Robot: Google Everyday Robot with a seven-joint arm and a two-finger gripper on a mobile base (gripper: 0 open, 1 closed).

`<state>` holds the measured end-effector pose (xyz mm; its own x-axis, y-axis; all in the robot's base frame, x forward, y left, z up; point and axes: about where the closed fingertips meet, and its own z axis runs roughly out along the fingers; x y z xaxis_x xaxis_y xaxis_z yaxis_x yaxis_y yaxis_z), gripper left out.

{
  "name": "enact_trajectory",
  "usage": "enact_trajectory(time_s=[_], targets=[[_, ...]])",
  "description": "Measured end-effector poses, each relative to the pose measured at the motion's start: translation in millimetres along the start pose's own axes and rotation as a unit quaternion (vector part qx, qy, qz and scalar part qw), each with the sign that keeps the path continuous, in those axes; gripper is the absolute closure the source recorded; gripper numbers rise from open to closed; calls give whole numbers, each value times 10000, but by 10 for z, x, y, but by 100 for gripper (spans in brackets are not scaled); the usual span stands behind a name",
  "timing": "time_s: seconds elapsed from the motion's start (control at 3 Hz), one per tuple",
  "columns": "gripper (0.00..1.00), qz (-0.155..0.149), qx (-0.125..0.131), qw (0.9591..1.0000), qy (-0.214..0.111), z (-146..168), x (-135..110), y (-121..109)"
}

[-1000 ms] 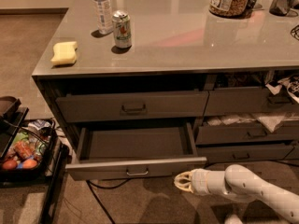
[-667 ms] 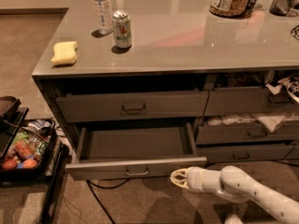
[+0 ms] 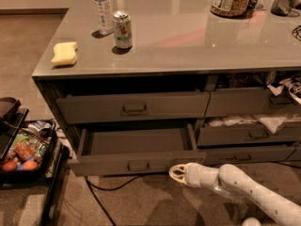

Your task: Close middle drawer

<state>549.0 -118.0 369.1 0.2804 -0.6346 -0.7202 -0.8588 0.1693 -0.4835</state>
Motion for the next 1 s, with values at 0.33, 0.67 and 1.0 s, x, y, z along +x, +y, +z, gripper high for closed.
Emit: enact_trajectory(time_s=[0.33, 0.67, 1.0], targets=[[100, -193, 164, 9997, -64, 185, -81, -374], [100, -192, 164, 9997, -64, 186, -81, -373], [100, -60, 217, 9997, -66, 245, -39, -259]])
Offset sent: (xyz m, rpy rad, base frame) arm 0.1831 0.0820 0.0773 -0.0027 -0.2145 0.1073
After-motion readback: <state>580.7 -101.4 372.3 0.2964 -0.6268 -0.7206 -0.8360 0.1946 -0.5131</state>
